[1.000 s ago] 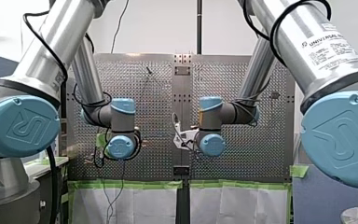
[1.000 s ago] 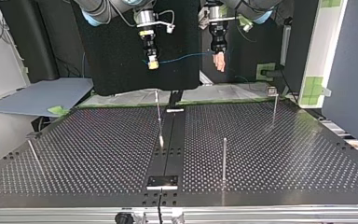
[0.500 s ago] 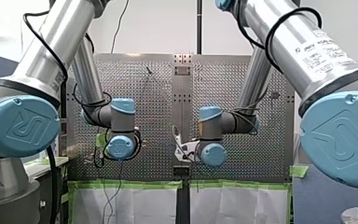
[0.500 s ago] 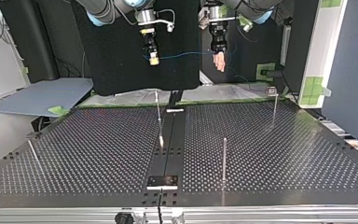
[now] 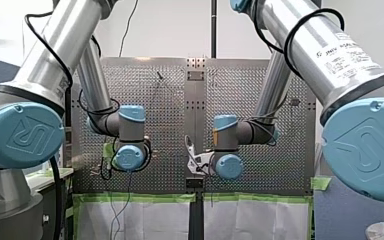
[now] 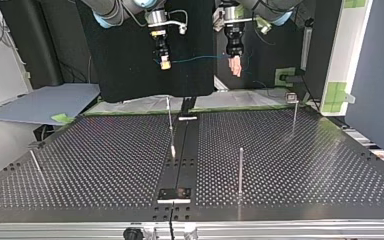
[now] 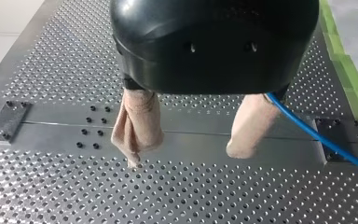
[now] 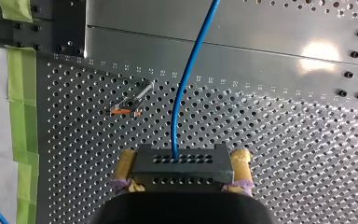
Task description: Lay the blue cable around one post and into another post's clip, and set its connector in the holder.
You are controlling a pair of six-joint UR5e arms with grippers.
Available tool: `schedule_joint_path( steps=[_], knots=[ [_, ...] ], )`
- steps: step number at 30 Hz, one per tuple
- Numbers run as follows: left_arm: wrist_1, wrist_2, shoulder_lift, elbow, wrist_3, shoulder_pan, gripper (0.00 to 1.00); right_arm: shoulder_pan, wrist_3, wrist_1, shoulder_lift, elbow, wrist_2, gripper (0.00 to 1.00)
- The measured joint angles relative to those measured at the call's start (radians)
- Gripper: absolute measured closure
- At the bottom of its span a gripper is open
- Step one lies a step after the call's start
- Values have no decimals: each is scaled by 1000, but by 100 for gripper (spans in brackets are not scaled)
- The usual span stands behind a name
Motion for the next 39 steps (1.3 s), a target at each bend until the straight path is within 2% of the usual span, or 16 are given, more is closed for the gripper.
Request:
schedule_joint_path(
  steps=[5,9,15,18,23,26,29,36,39],
  knots=[
    [-23,-8,22,-22,23,-23,0,0,0,0,0,0,0,97],
    [-50,-10,57,-57,57,-57,0,0,0,0,0,0,0,97],
    [-59,-10,86,-98,109,-103,0,0,0,0,0,0,0,97],
    [-59,-10,88,-103,133,-110,0,0,0,0,0,0,0,97],
    [-59,-10,88,-105,145,-113,0,5,5,5,5,-5,5,97],
    [-60,-9,90,-104,145,-114,0,24,24,25,23,-25,24,97],
    [-76,5,106,-88,130,-129,0,47,47,47,21,-48,47,97],
    [-133,18,151,-31,78,-151,0,108,108,108,-31,-105,108,97],
    [-156,14,158,-9,58,-155,0,130,130,130,-52,-114,130,97]
  ],
)
